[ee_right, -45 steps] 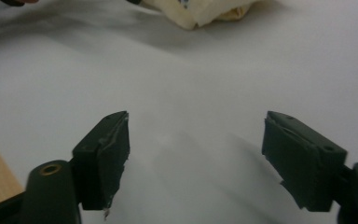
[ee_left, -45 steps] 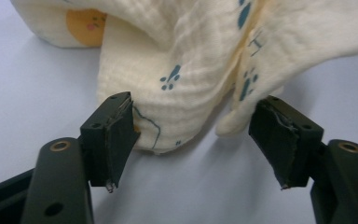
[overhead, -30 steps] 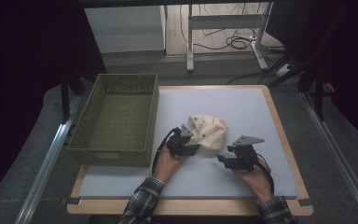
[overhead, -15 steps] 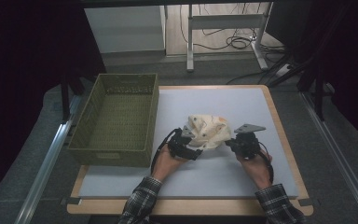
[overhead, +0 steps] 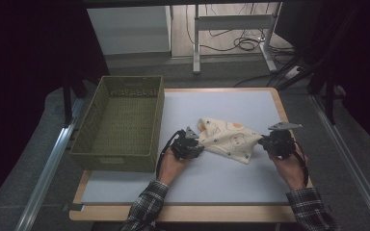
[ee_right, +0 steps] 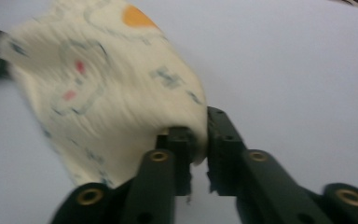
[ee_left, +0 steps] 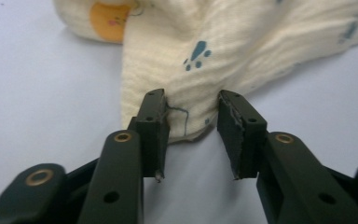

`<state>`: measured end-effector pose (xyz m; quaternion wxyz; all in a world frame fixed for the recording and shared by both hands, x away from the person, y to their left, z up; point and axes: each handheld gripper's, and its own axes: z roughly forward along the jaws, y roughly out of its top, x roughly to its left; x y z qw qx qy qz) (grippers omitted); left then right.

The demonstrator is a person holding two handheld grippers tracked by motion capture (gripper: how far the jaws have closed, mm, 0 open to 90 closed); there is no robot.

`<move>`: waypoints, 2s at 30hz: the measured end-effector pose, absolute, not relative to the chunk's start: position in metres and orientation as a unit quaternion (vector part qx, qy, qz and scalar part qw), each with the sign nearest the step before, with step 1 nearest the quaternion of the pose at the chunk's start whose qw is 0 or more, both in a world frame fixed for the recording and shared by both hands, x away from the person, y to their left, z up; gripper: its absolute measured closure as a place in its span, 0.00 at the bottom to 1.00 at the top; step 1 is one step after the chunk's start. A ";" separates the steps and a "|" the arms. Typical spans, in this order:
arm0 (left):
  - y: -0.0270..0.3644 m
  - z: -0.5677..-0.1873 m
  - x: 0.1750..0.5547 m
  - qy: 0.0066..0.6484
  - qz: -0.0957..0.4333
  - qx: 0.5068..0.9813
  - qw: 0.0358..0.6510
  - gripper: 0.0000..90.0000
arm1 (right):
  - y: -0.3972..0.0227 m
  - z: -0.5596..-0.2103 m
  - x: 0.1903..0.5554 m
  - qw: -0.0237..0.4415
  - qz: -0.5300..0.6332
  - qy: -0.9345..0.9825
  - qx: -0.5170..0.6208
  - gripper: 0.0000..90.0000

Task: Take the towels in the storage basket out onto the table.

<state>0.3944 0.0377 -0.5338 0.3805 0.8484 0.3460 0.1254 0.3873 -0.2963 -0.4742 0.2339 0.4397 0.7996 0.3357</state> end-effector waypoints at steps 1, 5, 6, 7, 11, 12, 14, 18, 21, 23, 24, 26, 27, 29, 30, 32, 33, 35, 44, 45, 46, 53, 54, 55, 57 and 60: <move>0.039 -0.532 0.392 0.348 0.122 0.843 0.391 0.67 | -0.300 -0.476 0.387 0.234 0.333 0.799 0.443 0.82; 0.045 -0.524 0.389 0.358 0.139 0.831 0.403 0.56 | -0.318 -0.480 0.377 0.223 0.349 0.786 0.458 0.77; 0.046 -0.523 0.389 0.362 0.140 0.828 0.404 0.56 | -0.321 -0.480 0.372 0.217 0.354 0.786 0.458 0.76; 0.048 -0.522 0.390 0.367 0.141 0.825 0.405 0.56 | -0.321 -0.481 0.368 0.213 0.358 0.786 0.457 0.76; 0.053 -0.522 0.393 0.388 0.146 0.815 0.404 0.56 | -0.318 -0.483 0.349 0.192 0.374 0.791 0.444 0.74; 0.055 -0.523 0.394 0.395 0.145 0.812 0.404 0.56 | -0.316 -0.485 0.346 0.182 0.379 0.793 0.440 0.73; 0.057 -0.526 0.396 0.404 0.137 0.809 0.405 0.56 | -0.307 -0.490 0.340 0.166 0.383 0.800 0.430 0.72; 0.058 -0.530 0.401 0.403 0.123 0.810 0.408 0.54 | -0.297 -0.498 0.342 0.139 0.395 0.805 0.421 0.71; 0.056 -0.534 0.406 0.398 0.113 0.814 0.408 0.52 | -0.284 -0.508 0.346 0.125 0.391 0.814 0.411 0.69; 0.052 -0.537 0.409 0.394 0.108 0.818 0.404 0.53 | -0.272 -0.518 0.350 0.123 0.378 0.826 0.400 0.69; 0.049 -0.538 0.410 0.390 0.106 0.823 0.400 0.53 | -0.272 -0.518 0.350 0.123 0.378 0.826 0.400 0.69; 0.043 -0.539 0.409 0.377 0.121 0.831 0.391 0.61 | -0.266 -0.523 0.348 0.146 0.368 0.831 0.391 0.79; 0.041 -0.538 0.409 0.376 0.127 0.832 0.387 0.74 | -0.264 -0.523 0.346 0.167 0.354 0.836 0.385 0.93; 0.040 -0.538 0.410 0.375 0.120 0.833 0.389 0.91 | -0.264 -0.522 0.347 0.160 0.350 0.841 0.381 0.99; 0.039 -0.538 0.410 0.371 0.116 0.834 0.392 0.94 | -0.264 -0.520 0.347 0.159 0.346 0.843 0.380 1.00; 0.039 -0.535 0.406 0.360 0.130 0.839 0.386 0.96 | -0.264 -0.519 0.346 0.159 0.342 0.845 0.378 1.00; 0.040 -0.531 0.404 0.359 0.132 0.838 0.389 0.96 | -0.264 -0.517 0.345 0.163 0.336 0.849 0.374 1.00; 0.043 -0.518 0.397 0.359 0.138 0.832 0.400 0.96 | -0.268 -0.508 0.340 0.175 0.337 0.849 0.369 1.00; 0.050 -0.459 0.339 0.323 0.151 0.836 0.416 0.93 | -0.295 -0.455 0.304 0.180 0.387 0.828 0.363 1.00; 0.052 -0.459 0.325 0.319 0.138 0.842 0.412 0.91 | -0.296 -0.451 0.292 0.179 0.386 0.833 0.354 1.00; 0.052 -0.459 0.325 0.319 0.138 0.842 0.412 0.89 | -0.296 -0.451 0.292 0.179 0.386 0.833 0.354 1.00; 0.068 -0.485 0.302 0.338 0.079 0.838 0.422 0.63 | -0.307 -0.476 0.265 0.130 0.380 0.843 0.359 0.94; 0.068 -0.486 0.303 0.343 0.084 0.837 0.419 0.59 | -0.310 -0.481 0.264 0.127 0.380 0.840 0.365 0.91; 0.069 -0.487 0.306 0.350 0.086 0.835 0.417 0.55 | -0.315 -0.483 0.266 0.126 0.384 0.835 0.374 0.88; 0.067 -0.487 0.314 0.356 0.089 0.830 0.420 0.54 | -0.318 -0.482 0.268 0.129 0.387 0.831 0.378 0.86; 0.061 -0.486 0.328 0.362 0.106 0.828 0.416 0.52 | -0.322 -0.478 0.278 0.141 0.392 0.824 0.384 0.83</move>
